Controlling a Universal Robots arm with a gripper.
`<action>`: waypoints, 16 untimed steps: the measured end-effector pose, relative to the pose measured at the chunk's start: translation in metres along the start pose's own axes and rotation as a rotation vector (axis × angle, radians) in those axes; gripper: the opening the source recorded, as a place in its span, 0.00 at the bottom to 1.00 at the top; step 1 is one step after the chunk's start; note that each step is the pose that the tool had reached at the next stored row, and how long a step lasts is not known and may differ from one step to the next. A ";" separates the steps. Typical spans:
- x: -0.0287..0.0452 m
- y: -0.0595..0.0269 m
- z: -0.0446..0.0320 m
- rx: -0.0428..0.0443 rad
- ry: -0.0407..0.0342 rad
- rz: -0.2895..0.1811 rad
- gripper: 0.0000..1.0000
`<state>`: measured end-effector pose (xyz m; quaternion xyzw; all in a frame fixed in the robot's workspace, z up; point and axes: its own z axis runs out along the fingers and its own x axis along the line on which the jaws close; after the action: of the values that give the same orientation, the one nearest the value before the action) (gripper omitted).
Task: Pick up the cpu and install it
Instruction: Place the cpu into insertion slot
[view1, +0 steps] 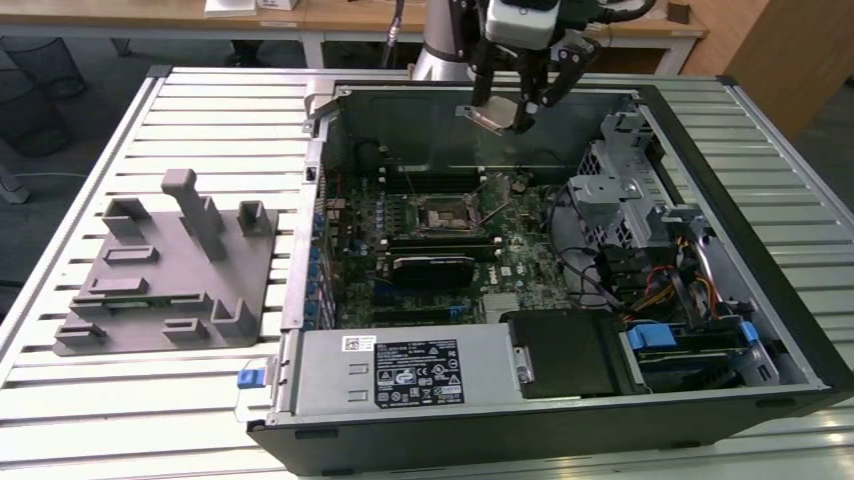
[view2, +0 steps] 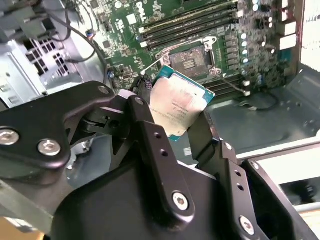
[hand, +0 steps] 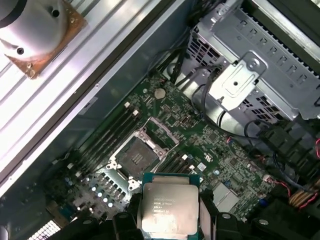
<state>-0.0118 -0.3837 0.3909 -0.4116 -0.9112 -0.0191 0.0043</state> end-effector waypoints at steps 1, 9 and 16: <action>0.0000 0.0000 0.0001 -0.0004 -0.0006 0.017 0.54; 0.0002 0.0001 0.0021 -0.0033 -0.0047 0.148 0.54; 0.0001 0.0000 0.0043 -0.0062 -0.0085 0.268 0.54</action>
<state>-0.0118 -0.3835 0.3866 -0.5299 -0.8478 -0.0194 0.0017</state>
